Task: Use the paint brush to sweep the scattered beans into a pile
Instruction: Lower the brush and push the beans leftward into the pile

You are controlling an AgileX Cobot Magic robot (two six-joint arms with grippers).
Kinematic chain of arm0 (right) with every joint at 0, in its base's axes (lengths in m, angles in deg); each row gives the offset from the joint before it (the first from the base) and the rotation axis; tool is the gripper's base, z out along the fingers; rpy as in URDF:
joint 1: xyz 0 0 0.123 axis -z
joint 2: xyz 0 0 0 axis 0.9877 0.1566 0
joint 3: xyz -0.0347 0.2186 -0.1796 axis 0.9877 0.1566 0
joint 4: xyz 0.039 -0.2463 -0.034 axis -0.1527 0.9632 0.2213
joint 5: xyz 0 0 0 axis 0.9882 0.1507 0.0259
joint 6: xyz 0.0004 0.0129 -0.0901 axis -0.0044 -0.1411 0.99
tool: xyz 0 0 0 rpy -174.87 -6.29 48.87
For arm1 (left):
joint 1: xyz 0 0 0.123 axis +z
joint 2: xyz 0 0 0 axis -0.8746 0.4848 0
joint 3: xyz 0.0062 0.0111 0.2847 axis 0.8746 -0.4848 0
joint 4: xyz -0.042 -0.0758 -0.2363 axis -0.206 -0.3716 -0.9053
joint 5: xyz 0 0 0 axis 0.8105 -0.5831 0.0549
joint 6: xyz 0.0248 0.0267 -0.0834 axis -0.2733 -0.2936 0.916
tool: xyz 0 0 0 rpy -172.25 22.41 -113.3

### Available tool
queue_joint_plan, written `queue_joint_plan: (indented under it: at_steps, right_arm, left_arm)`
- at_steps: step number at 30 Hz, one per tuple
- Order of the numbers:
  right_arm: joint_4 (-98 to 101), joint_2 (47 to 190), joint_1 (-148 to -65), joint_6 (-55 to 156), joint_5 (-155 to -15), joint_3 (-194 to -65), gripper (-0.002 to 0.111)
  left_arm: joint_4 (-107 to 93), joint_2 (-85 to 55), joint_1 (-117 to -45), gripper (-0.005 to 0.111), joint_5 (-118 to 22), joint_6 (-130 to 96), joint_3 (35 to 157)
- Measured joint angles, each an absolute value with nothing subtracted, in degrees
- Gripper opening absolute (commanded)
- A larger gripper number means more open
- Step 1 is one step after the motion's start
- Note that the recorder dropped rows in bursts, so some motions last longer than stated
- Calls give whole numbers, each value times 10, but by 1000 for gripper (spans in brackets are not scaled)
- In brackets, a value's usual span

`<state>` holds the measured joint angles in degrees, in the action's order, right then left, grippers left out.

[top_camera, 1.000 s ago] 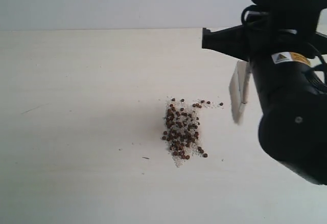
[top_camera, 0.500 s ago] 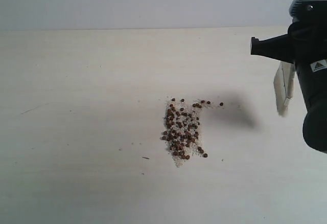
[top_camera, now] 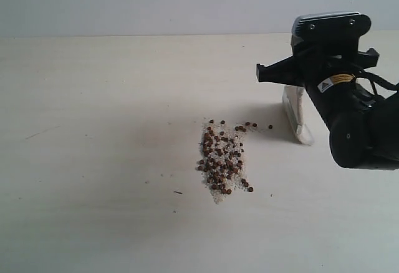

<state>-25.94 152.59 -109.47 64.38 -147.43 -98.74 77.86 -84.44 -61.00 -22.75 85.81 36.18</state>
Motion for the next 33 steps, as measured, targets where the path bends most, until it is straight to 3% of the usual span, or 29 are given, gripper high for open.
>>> queue_joint_plan:
  at_steps: [19, 33]
  right_arm:
    - [-32, 1527, -1093, 411, -1379, -1039, 0]
    - [-51, 1511, -1093, 419, -1370, -1040, 0]
  left_arm:
    - [779, -844, -610, 0, -228, 858, 362]
    - [779, -844, -610, 0, -226, 858, 362]
